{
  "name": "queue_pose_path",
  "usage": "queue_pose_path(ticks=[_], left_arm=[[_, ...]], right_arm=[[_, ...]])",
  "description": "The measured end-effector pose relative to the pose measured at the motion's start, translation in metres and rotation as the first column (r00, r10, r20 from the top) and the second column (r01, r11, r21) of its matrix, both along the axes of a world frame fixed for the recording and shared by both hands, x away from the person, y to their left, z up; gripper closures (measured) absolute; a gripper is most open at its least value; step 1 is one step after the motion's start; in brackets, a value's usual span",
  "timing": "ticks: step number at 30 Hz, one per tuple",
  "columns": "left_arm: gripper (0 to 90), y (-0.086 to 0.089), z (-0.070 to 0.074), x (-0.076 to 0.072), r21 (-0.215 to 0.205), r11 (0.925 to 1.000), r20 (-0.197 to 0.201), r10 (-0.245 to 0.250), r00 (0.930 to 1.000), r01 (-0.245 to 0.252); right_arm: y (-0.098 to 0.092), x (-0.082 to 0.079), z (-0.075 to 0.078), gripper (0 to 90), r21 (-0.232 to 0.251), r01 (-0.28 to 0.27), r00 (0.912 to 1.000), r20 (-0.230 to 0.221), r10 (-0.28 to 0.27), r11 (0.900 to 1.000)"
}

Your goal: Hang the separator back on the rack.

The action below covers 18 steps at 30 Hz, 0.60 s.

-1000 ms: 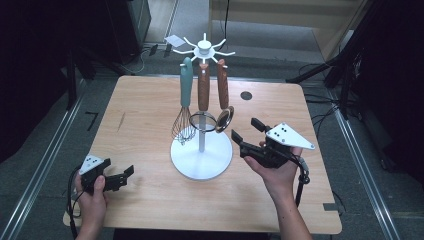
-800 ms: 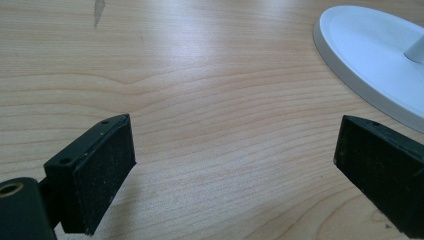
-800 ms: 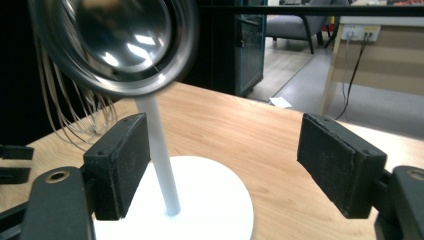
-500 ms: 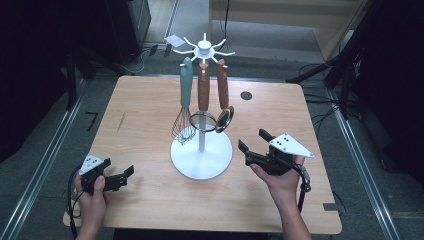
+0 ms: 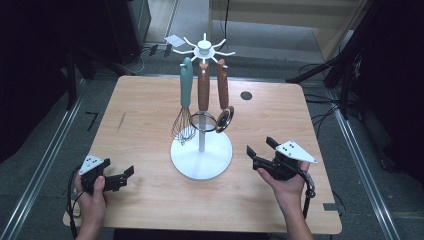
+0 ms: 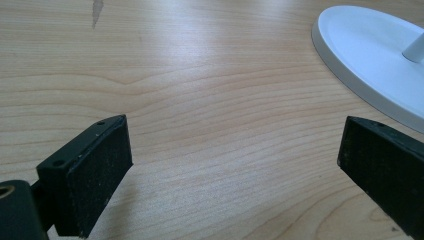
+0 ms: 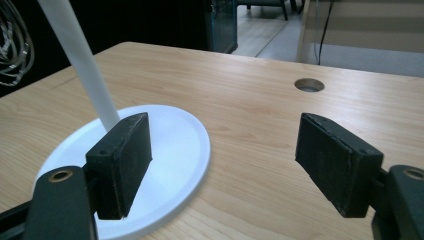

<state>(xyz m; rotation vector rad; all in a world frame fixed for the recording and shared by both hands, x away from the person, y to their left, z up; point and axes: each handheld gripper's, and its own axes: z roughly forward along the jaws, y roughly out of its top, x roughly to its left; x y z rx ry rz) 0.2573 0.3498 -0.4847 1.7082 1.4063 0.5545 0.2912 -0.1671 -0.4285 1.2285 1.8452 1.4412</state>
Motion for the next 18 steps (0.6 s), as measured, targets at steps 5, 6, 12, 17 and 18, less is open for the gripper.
queue_pose_path(ticks=[5, 6, 12, 17, 18], left_arm=[[1.2, 0.0, 0.0, 0.0, 0.0, 1.0, 0.001, 0.0, 1.0, 0.0], [1.2, 0.0, 0.0, 0.0, 0.001, 1.0, 0.0, 0.0, 1.0, 0.0], [1.2, 0.0, 0.0, 0.0, 0.001, 1.0, 0.001, 0.0, 1.0, 0.0], [1.2, 0.0, 0.0, 0.0, 0.002, 1.0, 0.002, -0.004, 1.0, 0.004], [1.2, 0.0, 0.0, 0.0, 0.002, 1.0, 0.002, -0.004, 1.0, 0.004]], right_arm=[[-0.01, 0.0, -0.009, 23.5, -0.019, 0.02, 0.9996, -0.02, -0.02, 1.0], [-0.012, 0.0, -0.011, 23.5, -0.021, 0.024, 0.9995, -0.022, -0.025, 0.999], [-0.025, -0.002, -0.021, 23.8, -0.028, 0.051, 0.9978, -0.042, -0.052, 0.998], [-0.034, -0.006, -0.03, 23.6, -0.04, 0.067, 0.9956, -0.063, -0.07, 0.997], [-0.038, -0.007, -0.032, 23.5, -0.043, 0.069, 0.9953, -0.065, -0.072, 0.997]])
